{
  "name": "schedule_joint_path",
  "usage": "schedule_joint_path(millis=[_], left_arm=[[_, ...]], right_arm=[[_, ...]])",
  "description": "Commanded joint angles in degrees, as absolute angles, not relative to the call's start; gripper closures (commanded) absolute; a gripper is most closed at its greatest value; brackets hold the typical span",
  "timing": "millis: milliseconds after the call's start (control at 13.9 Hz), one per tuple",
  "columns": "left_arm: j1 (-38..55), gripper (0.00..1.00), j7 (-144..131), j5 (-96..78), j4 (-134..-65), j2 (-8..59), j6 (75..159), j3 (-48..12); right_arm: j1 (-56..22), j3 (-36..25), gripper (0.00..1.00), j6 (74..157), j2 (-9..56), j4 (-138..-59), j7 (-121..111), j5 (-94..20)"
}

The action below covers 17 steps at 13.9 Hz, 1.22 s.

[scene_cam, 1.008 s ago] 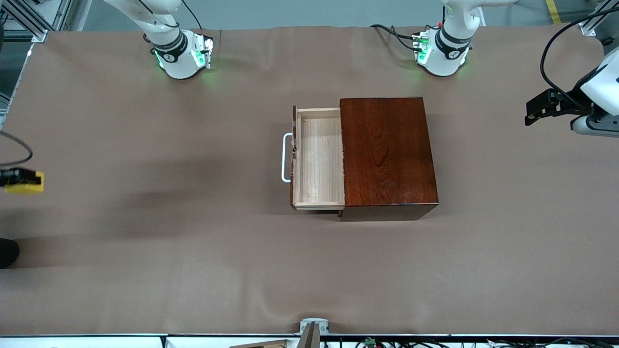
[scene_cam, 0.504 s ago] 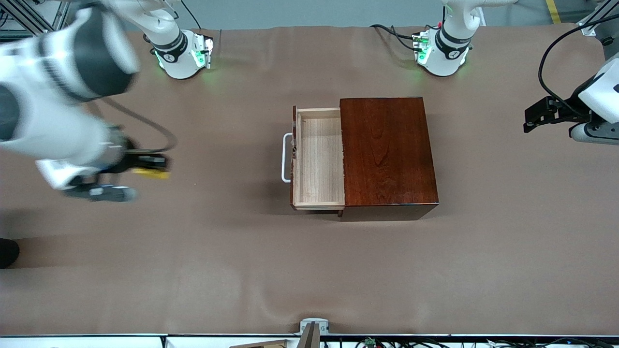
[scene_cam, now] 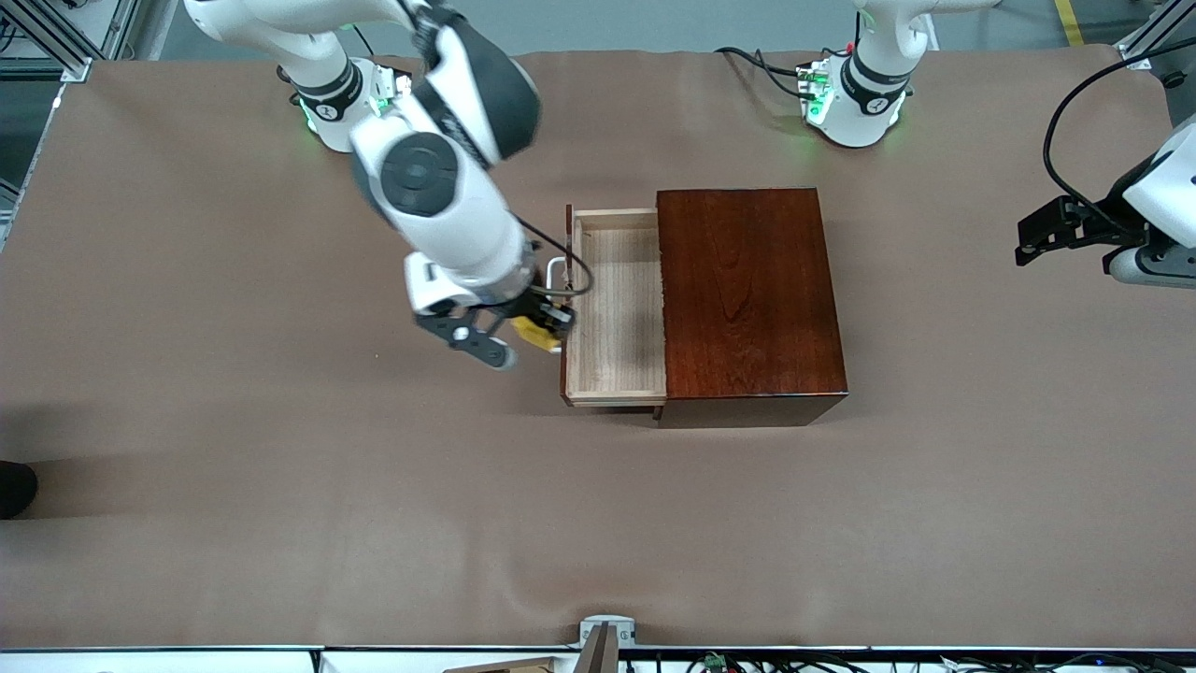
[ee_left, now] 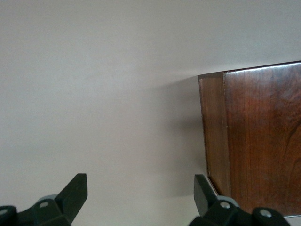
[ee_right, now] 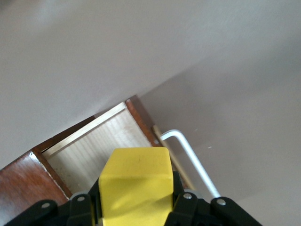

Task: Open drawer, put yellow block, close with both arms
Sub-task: 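Carry the yellow block with the right gripper over the open drawer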

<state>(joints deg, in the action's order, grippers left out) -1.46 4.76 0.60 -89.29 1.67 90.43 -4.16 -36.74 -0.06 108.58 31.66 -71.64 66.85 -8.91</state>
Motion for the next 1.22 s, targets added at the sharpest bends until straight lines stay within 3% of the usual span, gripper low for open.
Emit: schedule_joint_path(millis=[0, 792, 1152], left_arm=[[-1.76, 0.0, 6.24, 1.14, -88.68, 1.67, 90.62, -4.22], [-3.08, 0.0, 6.5, 1.14, -88.59, 2.11, 91.49, -4.22], [-3.08, 0.0, 6.5, 1.14, -88.68, 2.2, 91.76, -4.22]], right_arm=[[-38.14, -0.97, 1.0, 111.08, 34.53, -70.4, 67.42, -10.37], [-40.87, -1.05, 1.0, 124.09, 43.68, -70.93, 45.36, -9.84], [-42.36, -1.05, 1.0, 124.01, 44.21, -71.02, 45.18, -10.19]])
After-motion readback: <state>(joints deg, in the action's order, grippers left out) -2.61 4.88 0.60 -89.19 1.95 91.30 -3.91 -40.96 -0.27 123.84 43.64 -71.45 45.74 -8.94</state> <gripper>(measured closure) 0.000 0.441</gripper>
